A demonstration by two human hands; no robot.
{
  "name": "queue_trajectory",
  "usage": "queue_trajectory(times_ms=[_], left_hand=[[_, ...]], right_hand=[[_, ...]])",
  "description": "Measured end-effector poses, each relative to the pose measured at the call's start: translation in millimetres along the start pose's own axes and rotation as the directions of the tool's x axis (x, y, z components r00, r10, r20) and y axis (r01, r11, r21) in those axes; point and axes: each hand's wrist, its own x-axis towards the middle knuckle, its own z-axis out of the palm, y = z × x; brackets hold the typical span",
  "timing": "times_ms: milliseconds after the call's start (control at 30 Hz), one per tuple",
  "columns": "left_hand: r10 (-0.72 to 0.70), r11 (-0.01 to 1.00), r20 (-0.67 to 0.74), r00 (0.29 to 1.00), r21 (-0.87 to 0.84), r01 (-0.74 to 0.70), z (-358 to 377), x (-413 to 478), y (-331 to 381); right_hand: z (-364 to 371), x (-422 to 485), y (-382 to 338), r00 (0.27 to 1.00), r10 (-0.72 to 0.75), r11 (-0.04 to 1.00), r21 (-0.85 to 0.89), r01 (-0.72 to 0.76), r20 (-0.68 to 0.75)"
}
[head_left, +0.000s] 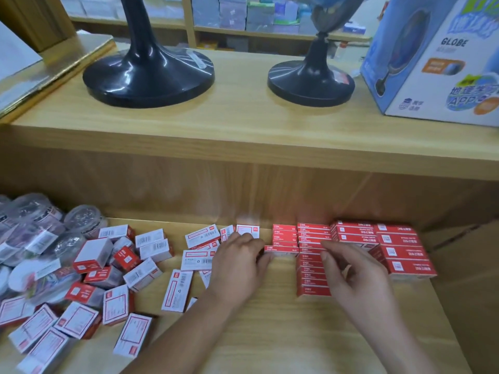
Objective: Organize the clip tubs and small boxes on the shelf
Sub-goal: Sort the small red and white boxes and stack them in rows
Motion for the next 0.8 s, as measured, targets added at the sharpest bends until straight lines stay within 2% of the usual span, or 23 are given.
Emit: queue_trajectory(times_ms=[200,300,433,533,633,733,800], left_hand=[[-0.019,0.982,-0.030,0.999,-0.188,0.013,-33,-27,2],[0.019,0.957,0.006,1.000,-0.289,-0.017,-44,-42,15],[0.064,0.889,0.068,0.996,-0.456,-0.026,-43,-53,32],[0.148,0.915,0.125,0.981,-0.393,-0.088,-36,-63,37],[0.220,0.955,0.211,0.952,-0.246,-0.167,-24,-73,42],[0.222,0.975,0.228,0.948,-0.049,-0.216,-14,-74,50],[0.207,0.977,0.200,0.958,0.009,-0.213,-11,-71,56]], right_hand=[[-9,-15,0,0.998,0.038,0.995,0.089,-0.042,0.045],[-2,-27,-12,0.989,0.044,0.983,0.169,-0.068,0.139],[3,-45,-16,0.978,0.094,0.977,0.172,-0.127,0.184],[-11,-64,-10,0.956,0.156,0.952,0.221,-0.212,0.249],[-14,-84,5,0.926,0.256,0.945,0.130,-0.300,0.277],[-3,-97,24,0.912,0.351,0.931,0.027,-0.365,0.212],[5,-100,31,0.929,0.356,0.934,-0.001,-0.358,0.106]])
